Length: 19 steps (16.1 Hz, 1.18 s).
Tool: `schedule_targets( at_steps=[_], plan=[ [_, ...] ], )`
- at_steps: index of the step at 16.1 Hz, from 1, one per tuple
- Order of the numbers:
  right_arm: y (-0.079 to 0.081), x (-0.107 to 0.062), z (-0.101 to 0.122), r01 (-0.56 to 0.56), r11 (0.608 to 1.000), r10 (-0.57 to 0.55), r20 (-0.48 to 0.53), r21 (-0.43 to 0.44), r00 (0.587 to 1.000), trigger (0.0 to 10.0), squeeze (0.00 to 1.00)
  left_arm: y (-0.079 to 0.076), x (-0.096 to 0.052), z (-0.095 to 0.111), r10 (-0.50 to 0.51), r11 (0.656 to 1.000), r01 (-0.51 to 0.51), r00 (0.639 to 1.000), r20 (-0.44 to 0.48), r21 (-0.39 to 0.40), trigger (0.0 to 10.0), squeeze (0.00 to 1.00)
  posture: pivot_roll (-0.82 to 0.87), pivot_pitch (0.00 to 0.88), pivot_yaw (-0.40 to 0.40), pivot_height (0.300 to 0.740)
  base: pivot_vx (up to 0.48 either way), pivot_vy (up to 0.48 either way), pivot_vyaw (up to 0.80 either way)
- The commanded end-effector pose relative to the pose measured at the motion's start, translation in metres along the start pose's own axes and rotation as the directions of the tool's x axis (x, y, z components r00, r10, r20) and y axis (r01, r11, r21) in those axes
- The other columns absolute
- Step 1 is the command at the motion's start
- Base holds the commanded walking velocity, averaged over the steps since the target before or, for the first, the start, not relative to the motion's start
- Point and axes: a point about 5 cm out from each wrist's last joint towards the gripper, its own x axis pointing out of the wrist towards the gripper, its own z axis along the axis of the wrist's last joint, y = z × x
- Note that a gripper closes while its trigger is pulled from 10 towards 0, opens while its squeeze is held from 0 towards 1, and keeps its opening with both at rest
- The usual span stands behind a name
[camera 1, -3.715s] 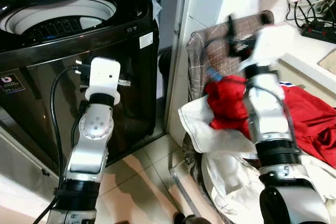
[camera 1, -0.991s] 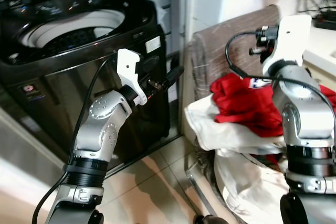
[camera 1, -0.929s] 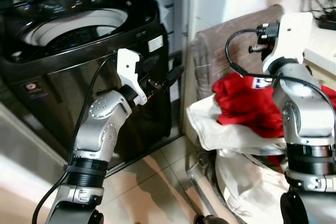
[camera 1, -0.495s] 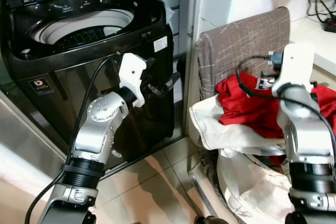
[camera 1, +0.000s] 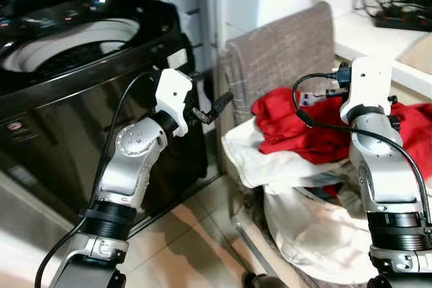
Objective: Clothes washing
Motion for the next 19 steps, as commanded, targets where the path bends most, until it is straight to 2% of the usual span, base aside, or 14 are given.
schedule_targets(
  at_steps=[1,6,7,10,11,16,19],
  plan=[
    [0.002,0.0,-0.002,-0.01,1.0,0.01,0.007,-0.013,1.0,10.0,0.0,0.003,-0.001,-0.004,0.016,1.0,-0.016,1.0,-0.014,0.003,10.0,0.0,-0.17,0.001,0.069,0.74,0.0,0.0,-0.67],
    [0.003,0.002,-0.003,-0.02,1.0,0.02,0.018,-0.017,1.0,10.0,0.0,0.003,-0.003,-0.008,0.039,0.998,-0.039,0.999,-0.009,-0.048,10.0,0.0,-0.17,0.002,0.062,0.74,0.0,0.0,-0.67],
    [0.002,0.003,-0.004,-0.011,1.0,0.011,0.009,-0.019,1.0,10.0,0.0,0.003,-0.004,-0.009,0.031,0.998,-0.032,0.999,-0.006,-0.049,10.0,0.0,-0.17,0.004,0.06,0.74,0.0,0.472,-0.68],
    [-0.002,0.004,-0.011,0.03,1.0,-0.03,-0.032,0.004,0.999,10.0,0.0,0.005,-0.003,-0.007,0.037,0.999,-0.037,0.999,-0.005,-0.007,10.0,0.0,-0.17,0.003,0.061,0.74,0.0,0.319,-0.37],
    [-0.001,0.005,-0.015,0.016,1.0,-0.015,-0.055,0.024,0.998,10.0,1.0,0.006,-0.003,-0.006,0.037,0.999,-0.037,0.999,-0.002,0.002,10.0,0.0,-0.17,0.003,0.061,0.74,0.0,0.0,0.0],
    [-0.005,0.002,-0.018,0.039,0.999,-0.038,-0.029,0.009,0.999,10.0,1.0,0.006,-0.002,-0.006,0.029,0.999,-0.029,1.0,-0.006,0.025,10.0,0.0,-0.18,0.0,0.067,0.74,0.0,0.0,0.0],
    [-0.02,0.001,-0.024,0.135,0.991,-0.135,-0.05,-0.011,0.99,10.0,1.0,0.004,-0.001,-0.007,0.019,0.999,-0.018,1.0,-0.005,0.027,10.0,0.0,-0.18,0.0,0.07,0.74,0.0,0.0,0.0]
  ],
)
